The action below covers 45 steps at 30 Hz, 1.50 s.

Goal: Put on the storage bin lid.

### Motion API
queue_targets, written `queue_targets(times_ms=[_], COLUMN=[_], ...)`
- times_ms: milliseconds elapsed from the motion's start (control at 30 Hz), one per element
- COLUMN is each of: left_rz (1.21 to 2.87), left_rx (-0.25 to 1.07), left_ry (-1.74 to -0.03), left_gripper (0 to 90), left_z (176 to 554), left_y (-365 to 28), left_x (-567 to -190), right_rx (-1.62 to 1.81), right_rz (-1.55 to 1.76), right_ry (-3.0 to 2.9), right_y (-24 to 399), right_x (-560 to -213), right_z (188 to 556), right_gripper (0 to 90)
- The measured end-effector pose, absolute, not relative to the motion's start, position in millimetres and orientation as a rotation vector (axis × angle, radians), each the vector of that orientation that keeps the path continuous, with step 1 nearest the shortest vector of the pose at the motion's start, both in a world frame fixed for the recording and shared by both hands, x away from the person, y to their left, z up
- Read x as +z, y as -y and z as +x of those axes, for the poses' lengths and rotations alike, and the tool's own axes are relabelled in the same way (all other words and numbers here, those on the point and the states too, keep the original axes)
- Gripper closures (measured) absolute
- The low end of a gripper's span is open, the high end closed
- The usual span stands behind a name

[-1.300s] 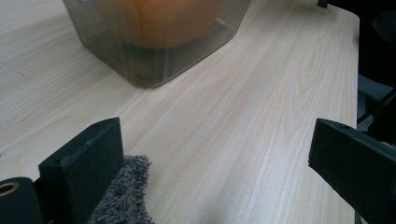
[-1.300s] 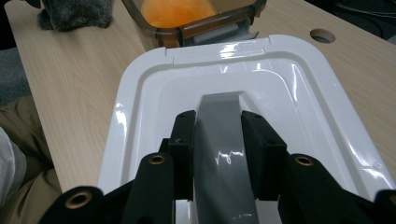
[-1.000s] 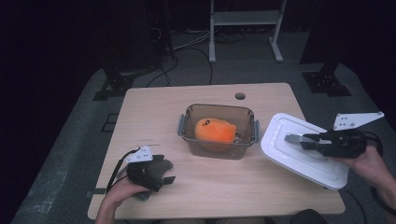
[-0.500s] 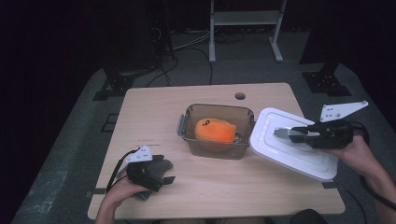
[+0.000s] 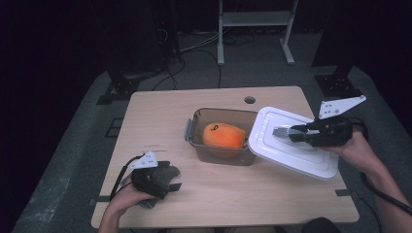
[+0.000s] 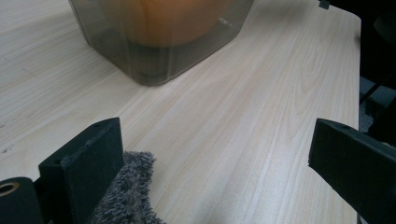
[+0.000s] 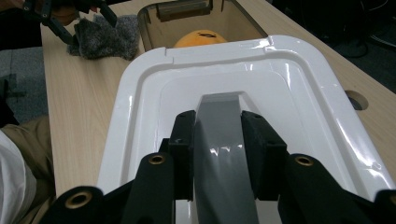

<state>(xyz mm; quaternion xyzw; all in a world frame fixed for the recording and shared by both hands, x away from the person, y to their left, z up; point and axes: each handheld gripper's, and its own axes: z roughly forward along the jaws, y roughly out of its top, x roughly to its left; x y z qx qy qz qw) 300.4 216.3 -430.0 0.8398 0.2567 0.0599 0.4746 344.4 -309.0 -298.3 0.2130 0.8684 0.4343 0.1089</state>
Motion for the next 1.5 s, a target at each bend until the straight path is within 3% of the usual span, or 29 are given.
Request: queue_targets(times_ms=[1500], left_rz=[2.050], left_rx=[0.139], left_ry=[-0.626], left_gripper=[2.7], left_z=[302.6], left_y=[-217.7], left_x=[-430.6], right_rx=[1.313], right_rz=[0.465], right_ry=[-2.639], right_y=[231.9], right_x=[-290.6], right_z=[390.5], right_gripper=[65.7])
